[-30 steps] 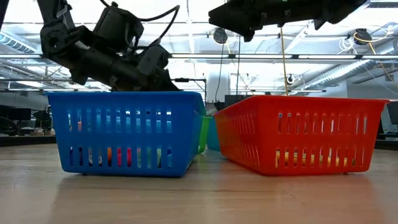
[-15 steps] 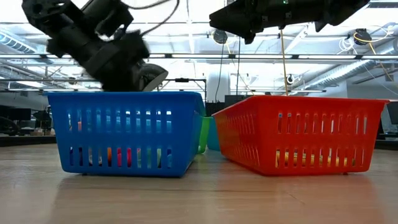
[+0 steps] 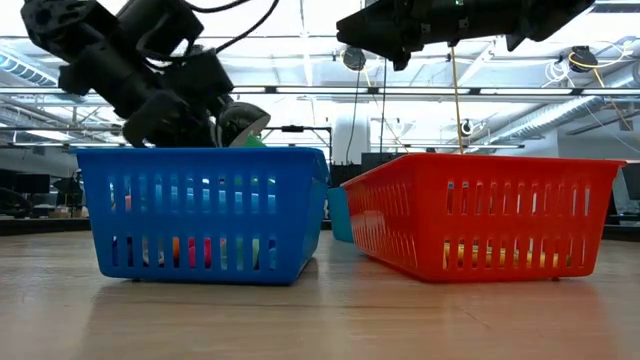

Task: Pick & Place Markers
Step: Put the green marker into the green bin

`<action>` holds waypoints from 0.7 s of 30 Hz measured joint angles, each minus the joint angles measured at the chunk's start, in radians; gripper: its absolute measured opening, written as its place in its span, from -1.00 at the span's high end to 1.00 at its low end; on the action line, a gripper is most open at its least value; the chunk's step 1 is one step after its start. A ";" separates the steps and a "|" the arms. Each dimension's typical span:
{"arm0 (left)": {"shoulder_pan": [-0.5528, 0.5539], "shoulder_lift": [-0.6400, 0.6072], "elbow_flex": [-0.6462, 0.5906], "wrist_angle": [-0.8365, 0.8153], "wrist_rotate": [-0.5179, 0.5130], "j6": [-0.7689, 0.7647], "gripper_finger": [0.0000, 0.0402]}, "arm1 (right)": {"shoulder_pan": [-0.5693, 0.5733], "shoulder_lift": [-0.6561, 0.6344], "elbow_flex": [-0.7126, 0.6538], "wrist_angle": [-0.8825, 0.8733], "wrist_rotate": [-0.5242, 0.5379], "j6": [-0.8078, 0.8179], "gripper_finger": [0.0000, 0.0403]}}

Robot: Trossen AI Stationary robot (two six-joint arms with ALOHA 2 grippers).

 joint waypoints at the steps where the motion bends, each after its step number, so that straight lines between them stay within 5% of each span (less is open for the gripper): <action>1: -0.001 -0.003 0.000 0.005 0.001 0.003 0.89 | 0.000 0.000 0.000 0.000 0.000 0.000 0.49; 9: 0.000 -0.001 0.019 -0.014 0.001 0.026 0.95 | 0.000 0.000 0.000 0.005 0.000 0.001 0.49; 21: 0.004 -0.001 0.271 -0.348 0.000 0.120 0.98 | 0.000 0.000 0.000 0.011 0.000 0.001 0.49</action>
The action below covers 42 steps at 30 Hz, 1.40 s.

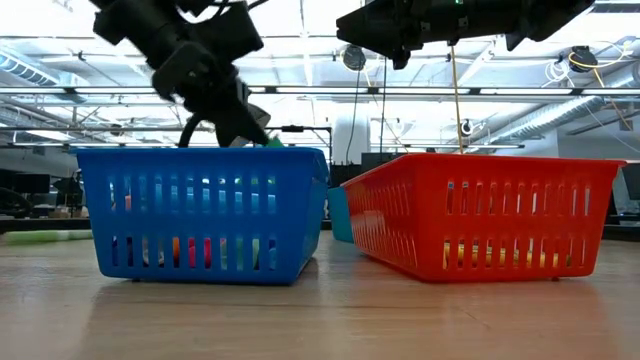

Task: Pick & Place Markers
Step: Put the green marker into the green bin

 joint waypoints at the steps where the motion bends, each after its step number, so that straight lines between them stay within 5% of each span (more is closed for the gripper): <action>1: 0.003 0.000 0.014 -0.008 0.000 0.011 0.98 | 0.000 0.000 0.000 0.000 0.000 0.000 0.49; 13: 0.018 0.000 0.132 -0.249 -0.121 0.004 0.93 | 0.000 0.000 0.000 -0.001 0.000 0.000 0.49; 20: 0.010 -0.027 0.008 -0.479 -0.168 -0.280 0.98 | 0.000 0.000 0.000 -0.001 0.000 0.000 0.49; 26: 0.031 -0.188 -0.189 -0.638 -0.273 -0.629 0.88 | 0.000 0.000 0.000 -0.021 0.000 -0.008 0.49; 33: 0.186 -0.329 -0.218 -0.936 -0.236 -1.090 0.57 | 0.000 0.000 0.000 -0.025 0.000 -0.016 0.49; 42: 0.413 -0.331 -0.272 -0.905 -0.085 -1.003 -0.01 | 0.000 0.000 0.000 -0.062 -0.001 -0.033 0.49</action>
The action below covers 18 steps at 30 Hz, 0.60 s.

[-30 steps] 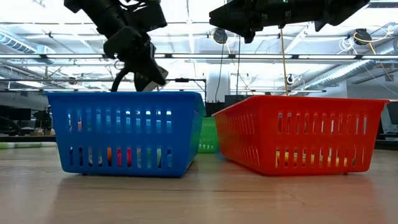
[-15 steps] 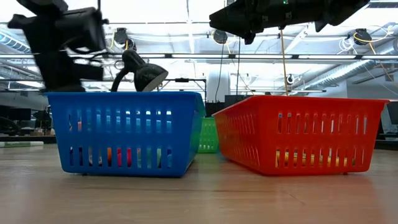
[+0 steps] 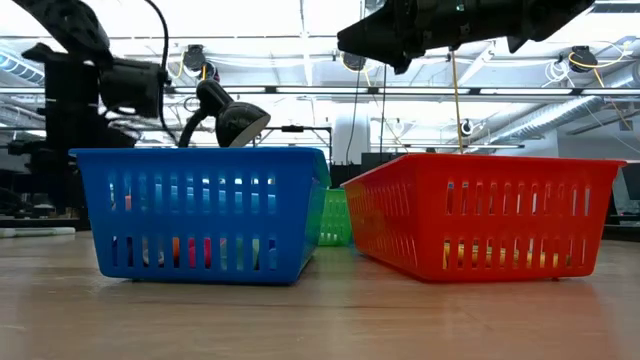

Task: Pick & Place Markers
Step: Put the green marker into the green bin

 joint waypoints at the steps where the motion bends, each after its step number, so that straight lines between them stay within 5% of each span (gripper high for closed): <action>1: 0.026 0.000 -0.009 -0.001 0.029 0.000 -0.05 | 0.000 0.000 0.000 -0.006 0.000 -0.005 0.49; 10: 0.142 0.001 -0.034 0.010 0.205 0.058 -0.16 | 0.000 0.000 0.000 -0.035 0.000 -0.009 0.49; 18: 0.186 0.104 -0.030 0.006 0.254 0.087 0.08 | 0.000 0.000 0.000 -0.033 -0.003 -0.013 0.49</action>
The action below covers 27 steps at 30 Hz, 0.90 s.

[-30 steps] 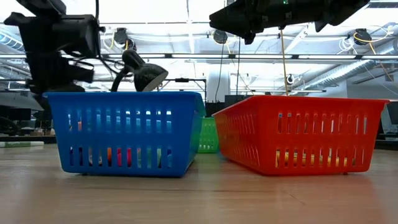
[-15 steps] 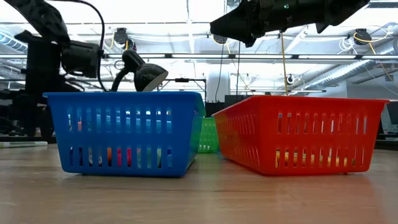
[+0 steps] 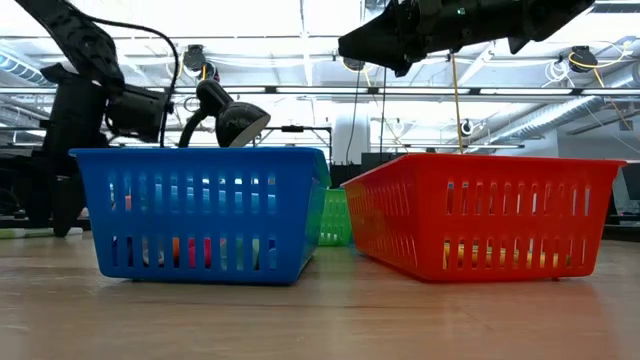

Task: Pick & Place Markers
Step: Put the green marker into the green bin

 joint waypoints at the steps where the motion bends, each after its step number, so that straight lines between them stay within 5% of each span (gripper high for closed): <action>1: 0.003 0.024 0.002 0.002 0.004 0.001 0.12 | 0.000 0.000 0.000 0.000 0.000 0.000 0.49; 13: 0.003 0.135 0.025 0.086 0.075 0.152 0.41 | 0.000 0.000 0.000 0.001 -0.001 0.007 0.49; 20: -0.010 0.135 0.025 0.103 0.062 0.175 0.87 | 0.000 0.000 0.000 0.001 -0.001 0.008 0.49; 27: -0.020 0.133 0.040 0.108 0.045 0.267 0.87 | 0.000 0.000 0.000 0.001 -0.001 0.008 0.49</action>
